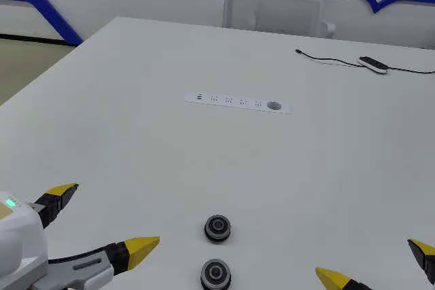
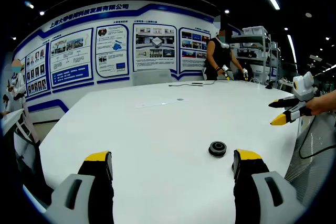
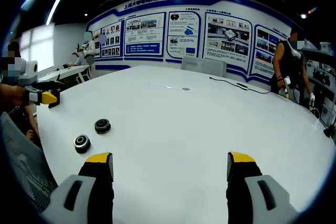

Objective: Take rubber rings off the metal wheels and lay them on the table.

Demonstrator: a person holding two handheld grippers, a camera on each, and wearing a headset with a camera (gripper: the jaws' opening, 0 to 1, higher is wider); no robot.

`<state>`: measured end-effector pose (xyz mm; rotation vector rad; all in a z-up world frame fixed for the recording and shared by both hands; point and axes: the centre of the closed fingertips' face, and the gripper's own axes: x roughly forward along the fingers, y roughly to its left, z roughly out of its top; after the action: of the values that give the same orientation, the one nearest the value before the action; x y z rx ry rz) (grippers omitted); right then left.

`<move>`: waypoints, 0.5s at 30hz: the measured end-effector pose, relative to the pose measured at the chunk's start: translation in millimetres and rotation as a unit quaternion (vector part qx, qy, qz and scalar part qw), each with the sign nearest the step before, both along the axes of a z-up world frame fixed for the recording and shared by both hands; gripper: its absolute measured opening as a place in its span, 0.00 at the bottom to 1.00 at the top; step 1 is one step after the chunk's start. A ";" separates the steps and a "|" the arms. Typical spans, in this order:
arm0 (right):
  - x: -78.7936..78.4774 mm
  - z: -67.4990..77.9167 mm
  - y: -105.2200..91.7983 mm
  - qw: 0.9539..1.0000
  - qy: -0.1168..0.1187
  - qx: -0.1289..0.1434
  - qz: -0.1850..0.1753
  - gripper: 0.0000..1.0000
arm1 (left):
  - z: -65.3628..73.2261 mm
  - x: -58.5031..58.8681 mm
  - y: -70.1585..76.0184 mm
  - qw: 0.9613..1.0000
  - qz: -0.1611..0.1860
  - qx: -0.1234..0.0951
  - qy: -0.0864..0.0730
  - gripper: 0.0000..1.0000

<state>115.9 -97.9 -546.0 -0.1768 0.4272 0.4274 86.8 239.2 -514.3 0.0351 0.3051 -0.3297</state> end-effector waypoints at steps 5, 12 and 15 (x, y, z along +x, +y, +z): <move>1.5 -0.6 0.6 1.000 0.003 0.000 0.001 0.90 | 0.6 2.1 2.5 1.000 0.003 -0.002 -0.001 0.98; 4.7 2.1 1.1 1.000 0.002 0.004 -0.002 0.89 | 1.7 4.6 3.7 1.000 0.002 -0.005 -0.003 0.98; 5.1 2.8 1.3 1.000 0.001 0.004 -0.003 0.89 | 1.5 4.9 3.4 1.000 0.003 -0.005 -0.003 0.98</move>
<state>121.0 -96.6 -543.2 -0.1664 0.4268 0.4229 91.7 242.7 -512.8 0.0259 0.2971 -0.3254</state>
